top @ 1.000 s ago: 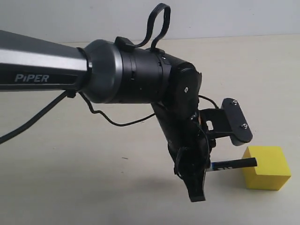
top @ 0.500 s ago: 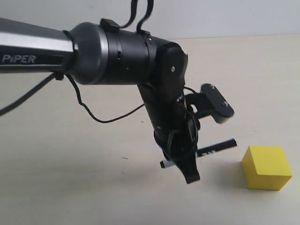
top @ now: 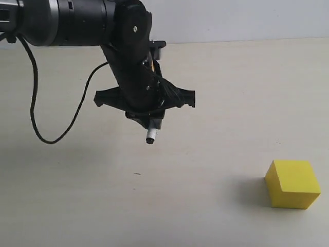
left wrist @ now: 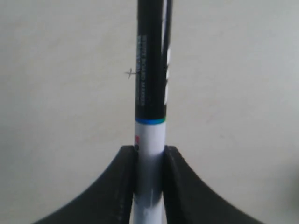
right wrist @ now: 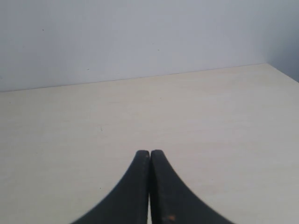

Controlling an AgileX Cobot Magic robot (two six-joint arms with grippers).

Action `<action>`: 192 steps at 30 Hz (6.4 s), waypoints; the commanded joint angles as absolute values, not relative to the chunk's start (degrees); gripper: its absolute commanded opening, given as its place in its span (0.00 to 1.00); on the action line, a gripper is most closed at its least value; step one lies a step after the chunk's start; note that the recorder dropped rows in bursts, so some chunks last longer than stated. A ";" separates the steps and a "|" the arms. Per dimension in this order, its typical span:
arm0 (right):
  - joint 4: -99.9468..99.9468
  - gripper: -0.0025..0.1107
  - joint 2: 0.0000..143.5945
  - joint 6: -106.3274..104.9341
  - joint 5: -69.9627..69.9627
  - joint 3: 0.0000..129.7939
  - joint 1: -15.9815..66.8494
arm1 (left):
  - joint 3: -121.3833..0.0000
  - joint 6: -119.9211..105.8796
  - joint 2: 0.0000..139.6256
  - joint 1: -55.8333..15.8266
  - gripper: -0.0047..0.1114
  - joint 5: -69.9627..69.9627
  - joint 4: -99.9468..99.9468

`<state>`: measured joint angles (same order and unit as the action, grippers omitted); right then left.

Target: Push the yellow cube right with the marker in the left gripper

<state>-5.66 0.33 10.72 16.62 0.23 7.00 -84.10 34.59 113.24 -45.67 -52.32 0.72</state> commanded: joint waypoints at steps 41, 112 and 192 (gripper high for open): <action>-5.96 0.02 0.00 10.65 16.27 0.00 6.65 | -83.34 52.61 123.68 -49.15 0.04 -48.12 -4.41; -5.96 0.02 0.00 10.65 16.17 0.00 6.65 | -27.49 35.76 52.46 -67.28 0.04 8.74 -30.49; -5.96 0.02 0.00 10.65 16.29 0.00 6.65 | 0.00 16.79 1.45 -10.76 0.04 -7.12 -11.32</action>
